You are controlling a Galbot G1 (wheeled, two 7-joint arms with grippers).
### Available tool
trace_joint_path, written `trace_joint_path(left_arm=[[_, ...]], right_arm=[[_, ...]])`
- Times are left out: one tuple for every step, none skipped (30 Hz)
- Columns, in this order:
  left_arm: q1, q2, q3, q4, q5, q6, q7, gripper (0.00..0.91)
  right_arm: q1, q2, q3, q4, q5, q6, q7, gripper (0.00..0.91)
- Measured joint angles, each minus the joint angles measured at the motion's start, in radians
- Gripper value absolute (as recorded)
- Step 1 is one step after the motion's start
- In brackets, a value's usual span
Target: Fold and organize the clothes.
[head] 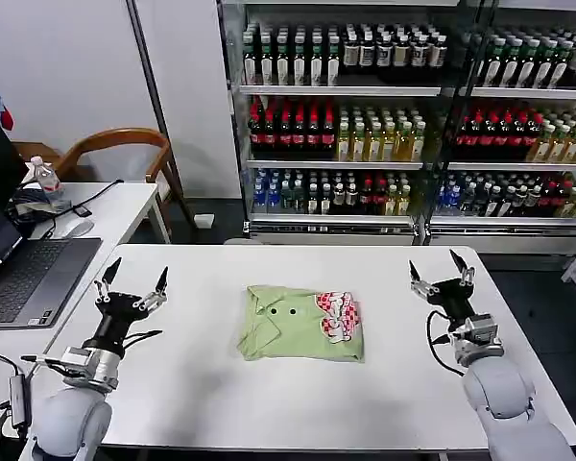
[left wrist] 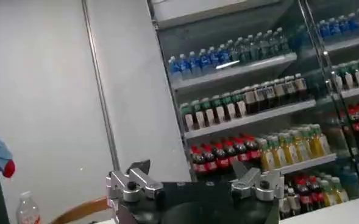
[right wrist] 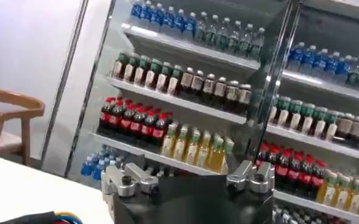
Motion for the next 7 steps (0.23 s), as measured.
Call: trace_joint_path(left_arm=[[-0.003,0.002,0.002,0.002,-0.002,-0.001,-0.001,0.907],[-0.006,0.004,0.005,0.004,-0.004,-0.003,-0.001,0.907],[-0.010,0.006,0.007,0.008,-0.006,-0.005,-0.001,0.907],[-0.015,0.010,0.011,0.012,-0.008,-0.009,-0.001,0.907],[-0.019,0.012,0.015,0.016,-0.008,-0.012,-0.001,0.907],[-0.023,0.013,0.019,0.020,-0.008,-0.015,-0.001,0.907],[-0.030,0.012,0.026,0.026,-0.008,-0.016,-0.002,0.907]], right_arm=[[-0.004,-0.001,0.002,0.001,-0.003,0.000,-0.002,0.907],[-0.007,-0.003,0.002,0.002,-0.007,0.000,-0.003,0.907],[-0.010,-0.006,0.002,0.002,-0.011,0.000,-0.004,0.907],[-0.012,-0.008,0.002,0.001,-0.016,0.001,-0.005,0.907],[-0.014,-0.009,0.003,0.000,-0.019,0.002,-0.005,0.907],[-0.015,-0.009,0.005,-0.003,-0.021,0.003,-0.006,0.907],[-0.018,-0.008,0.008,-0.006,-0.023,0.006,-0.006,0.907]])
